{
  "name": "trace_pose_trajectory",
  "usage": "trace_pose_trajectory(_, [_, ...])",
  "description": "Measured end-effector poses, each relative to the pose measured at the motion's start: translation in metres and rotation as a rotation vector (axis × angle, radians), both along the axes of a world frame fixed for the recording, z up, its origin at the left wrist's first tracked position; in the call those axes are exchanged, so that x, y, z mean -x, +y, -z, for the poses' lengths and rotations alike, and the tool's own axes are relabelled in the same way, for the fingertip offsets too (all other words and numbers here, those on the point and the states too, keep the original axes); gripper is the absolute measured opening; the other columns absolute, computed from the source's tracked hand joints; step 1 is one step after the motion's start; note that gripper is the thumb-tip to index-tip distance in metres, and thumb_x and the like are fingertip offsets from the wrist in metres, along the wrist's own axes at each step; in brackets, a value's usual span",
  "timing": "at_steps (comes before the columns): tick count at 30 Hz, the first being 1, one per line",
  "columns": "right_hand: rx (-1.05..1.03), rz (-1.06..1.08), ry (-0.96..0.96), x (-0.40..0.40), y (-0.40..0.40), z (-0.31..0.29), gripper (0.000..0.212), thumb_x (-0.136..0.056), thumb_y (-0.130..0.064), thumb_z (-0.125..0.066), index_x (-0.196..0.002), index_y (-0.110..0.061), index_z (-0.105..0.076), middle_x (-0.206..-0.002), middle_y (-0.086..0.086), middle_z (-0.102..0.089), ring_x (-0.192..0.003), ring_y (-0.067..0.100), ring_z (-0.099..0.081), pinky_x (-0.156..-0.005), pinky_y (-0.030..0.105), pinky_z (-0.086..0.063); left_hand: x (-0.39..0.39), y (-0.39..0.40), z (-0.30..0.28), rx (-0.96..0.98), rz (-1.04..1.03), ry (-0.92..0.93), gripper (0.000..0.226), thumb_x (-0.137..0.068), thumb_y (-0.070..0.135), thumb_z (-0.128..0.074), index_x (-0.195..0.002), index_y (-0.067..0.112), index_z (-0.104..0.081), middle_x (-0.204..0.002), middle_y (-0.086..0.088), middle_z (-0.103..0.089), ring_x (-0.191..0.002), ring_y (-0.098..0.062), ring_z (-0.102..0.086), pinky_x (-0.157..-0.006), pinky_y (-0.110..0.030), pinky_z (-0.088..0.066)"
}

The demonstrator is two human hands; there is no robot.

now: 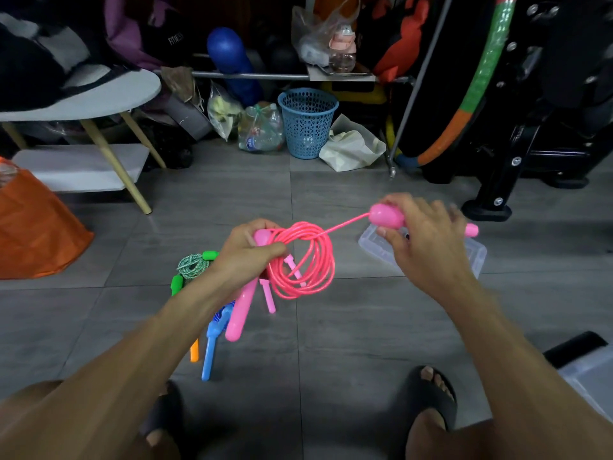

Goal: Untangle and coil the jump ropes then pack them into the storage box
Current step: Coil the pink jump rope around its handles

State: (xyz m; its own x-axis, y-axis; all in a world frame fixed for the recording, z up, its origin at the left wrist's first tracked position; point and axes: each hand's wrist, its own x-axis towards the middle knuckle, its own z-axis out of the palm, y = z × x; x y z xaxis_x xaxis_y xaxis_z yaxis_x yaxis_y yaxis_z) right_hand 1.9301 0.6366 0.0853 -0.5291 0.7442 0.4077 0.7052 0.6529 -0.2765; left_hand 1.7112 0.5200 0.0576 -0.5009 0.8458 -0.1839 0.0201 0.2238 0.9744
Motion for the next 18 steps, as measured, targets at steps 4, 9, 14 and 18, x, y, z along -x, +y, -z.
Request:
trace_pose_trajectory(4, [0.277,0.053,0.313,0.014,-0.001,0.008,0.030,-0.093,-0.030,-0.054,-0.121,-0.020,-0.048,-0.100,-0.002,-0.060,-0.095,0.026,-0.056,-0.094,0.051,-0.041,-0.013,-0.003,-0.012,-0.041,0.102,-0.279,0.021,-0.079,-0.012,-0.056,-0.085,0.008,-0.061,-0.060,-0.013,-0.057,-0.039,-0.015,-0.054,-0.043,-0.021,-0.048])
trace_pose_trajectory(9, [0.821,0.036,0.904,0.039,-0.018,0.004,0.008,-0.096,-0.021,-0.051,-0.103,-0.019,-0.047,-0.087,-0.003,-0.054,-0.076,0.011,-0.054,-0.072,0.033,-0.050,-0.024,-0.001,-0.016,-0.026,0.181,-0.372,0.023,-0.080,-0.015,-0.055,-0.084,0.007,-0.062,-0.053,-0.007,-0.057,-0.037,-0.013,-0.054,-0.041,-0.020,-0.049])
trace_pose_trajectory(14, [1.145,0.021,1.301,0.045,-0.025,-0.006,0.012,-0.099,-0.019,-0.046,-0.103,-0.009,-0.049,-0.076,0.006,-0.058,-0.053,0.014,-0.058,-0.049,0.027,-0.051,-0.030,0.005,-0.015,-0.045,0.167,-0.330,0.024,-0.078,-0.013,-0.060,-0.083,0.011,-0.063,-0.056,-0.005,-0.061,-0.041,-0.012,-0.056,-0.043,-0.022,-0.050])
trace_pose_trajectory(18, [1.219,-0.001,1.384,0.042,-0.027,-0.015,0.024,-0.098,-0.021,-0.046,-0.109,0.000,-0.051,-0.074,0.007,-0.066,-0.065,0.022,-0.068,-0.064,0.038,-0.057,-0.028,0.005,-0.016,-0.111,0.145,-0.270,0.022,-0.077,-0.011,-0.063,-0.082,0.010,-0.062,-0.055,-0.004,-0.063,-0.043,-0.014,-0.058,-0.043,-0.023,-0.051])
